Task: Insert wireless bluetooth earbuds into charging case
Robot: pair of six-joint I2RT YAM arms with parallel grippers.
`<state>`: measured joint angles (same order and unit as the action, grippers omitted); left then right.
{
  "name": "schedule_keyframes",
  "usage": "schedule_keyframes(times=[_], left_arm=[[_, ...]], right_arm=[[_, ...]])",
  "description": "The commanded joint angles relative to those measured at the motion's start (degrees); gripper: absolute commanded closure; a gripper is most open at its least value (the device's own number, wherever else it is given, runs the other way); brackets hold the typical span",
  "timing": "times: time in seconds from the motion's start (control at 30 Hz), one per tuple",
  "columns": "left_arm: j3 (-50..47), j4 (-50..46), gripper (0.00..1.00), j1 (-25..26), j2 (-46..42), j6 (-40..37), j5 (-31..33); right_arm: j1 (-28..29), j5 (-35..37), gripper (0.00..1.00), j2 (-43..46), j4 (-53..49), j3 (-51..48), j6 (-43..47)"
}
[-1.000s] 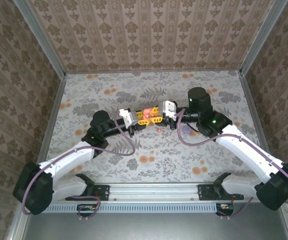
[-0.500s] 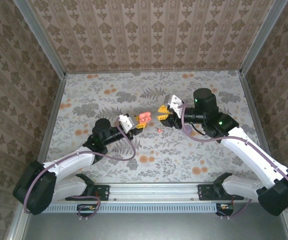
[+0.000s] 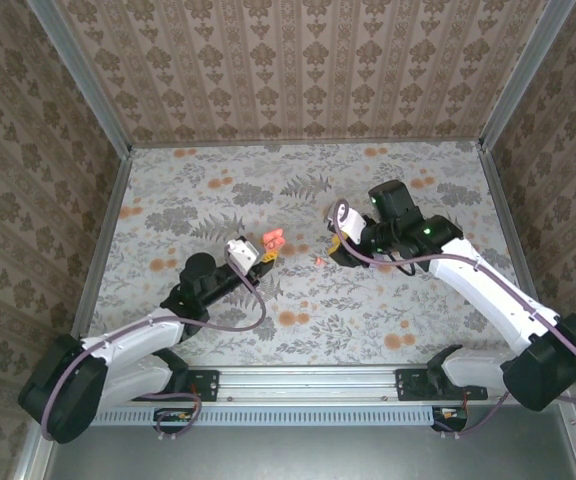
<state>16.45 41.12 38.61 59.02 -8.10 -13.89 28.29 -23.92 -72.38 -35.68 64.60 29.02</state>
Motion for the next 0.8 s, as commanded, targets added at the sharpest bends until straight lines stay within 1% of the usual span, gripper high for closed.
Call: schedule_keyframes(times=[0.0,0.13,0.27,0.37,0.57,0.77], left_arm=[[-1.45,-2.49,0.84,0.26,-3.03,1.29,3.74],[-1.73,-6.87,0.84,0.32,-5.86,1.46,6.51],[-1.9,-10.09,0.84,0.28,-7.84,1.48,7.74],[-1.77,-12.8,0.84,0.19,-8.3,1.63,9.24],[-1.86,-14.08,0.85,0.25,-8.38,2.87,10.31],[-1.92,-15.24,0.85,0.24,-9.12,3.41,11.6]], right_arm=[[-0.33,5.09,0.65,-3.55,-6.39,4.1,5.21],[-0.34,7.65,0.64,-10.45,-9.89,9.13,4.39],[-0.34,9.52,0.64,-17.41,-14.17,15.34,1.9],[-0.43,13.21,0.62,-22.74,-17.45,19.43,-1.45],[-0.43,13.17,0.59,-31.92,-23.1,27.2,-6.89],[-0.26,12.94,0.58,-38.22,-25.66,31.19,-7.22]])
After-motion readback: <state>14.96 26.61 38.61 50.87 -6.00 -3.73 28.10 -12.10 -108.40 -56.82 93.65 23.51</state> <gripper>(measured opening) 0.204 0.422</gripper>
